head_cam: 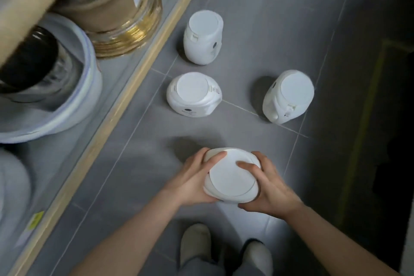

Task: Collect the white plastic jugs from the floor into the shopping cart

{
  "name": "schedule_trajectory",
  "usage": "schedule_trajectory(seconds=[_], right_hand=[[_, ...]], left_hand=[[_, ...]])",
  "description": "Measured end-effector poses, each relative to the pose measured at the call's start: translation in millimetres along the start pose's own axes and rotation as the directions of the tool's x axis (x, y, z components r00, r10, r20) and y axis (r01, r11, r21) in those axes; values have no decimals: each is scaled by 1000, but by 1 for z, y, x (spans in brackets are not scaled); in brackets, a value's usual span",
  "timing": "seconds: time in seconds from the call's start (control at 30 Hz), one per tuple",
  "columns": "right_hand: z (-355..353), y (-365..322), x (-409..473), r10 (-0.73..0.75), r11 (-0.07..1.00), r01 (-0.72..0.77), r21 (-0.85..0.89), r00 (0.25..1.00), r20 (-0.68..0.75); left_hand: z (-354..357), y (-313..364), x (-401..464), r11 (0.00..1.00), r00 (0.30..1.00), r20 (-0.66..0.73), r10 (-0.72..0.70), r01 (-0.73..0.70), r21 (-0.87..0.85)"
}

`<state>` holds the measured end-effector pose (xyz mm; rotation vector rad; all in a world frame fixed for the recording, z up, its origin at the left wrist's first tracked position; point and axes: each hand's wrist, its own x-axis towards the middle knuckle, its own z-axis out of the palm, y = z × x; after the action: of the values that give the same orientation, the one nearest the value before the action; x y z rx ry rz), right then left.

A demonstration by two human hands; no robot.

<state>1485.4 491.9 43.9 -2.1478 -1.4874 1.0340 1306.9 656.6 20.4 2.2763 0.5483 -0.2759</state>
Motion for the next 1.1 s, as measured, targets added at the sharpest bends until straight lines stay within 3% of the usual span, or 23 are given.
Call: schedule_trajectory(seconds=[0.33,0.57,0.8,1.1], right_hand=[[-249,-233,-68,-89,987,105,-122,988,129],[-327,-345,-104,-249,928,295,-226,945,214],[-326,-437,-144,-425,798,541,-267,818,387],[-262,-574,-206,-598,531,809,-253,569,564]], left_hand=[[-255,186,-118,994,986,-130,-108,109,1],[-328,258,-215,965,926,-280,-253,223,-135],[-331,315,-343,906,767,-485,-420,388,-171],[-295,347,-521,755,436,-637,-636,525,-393]])
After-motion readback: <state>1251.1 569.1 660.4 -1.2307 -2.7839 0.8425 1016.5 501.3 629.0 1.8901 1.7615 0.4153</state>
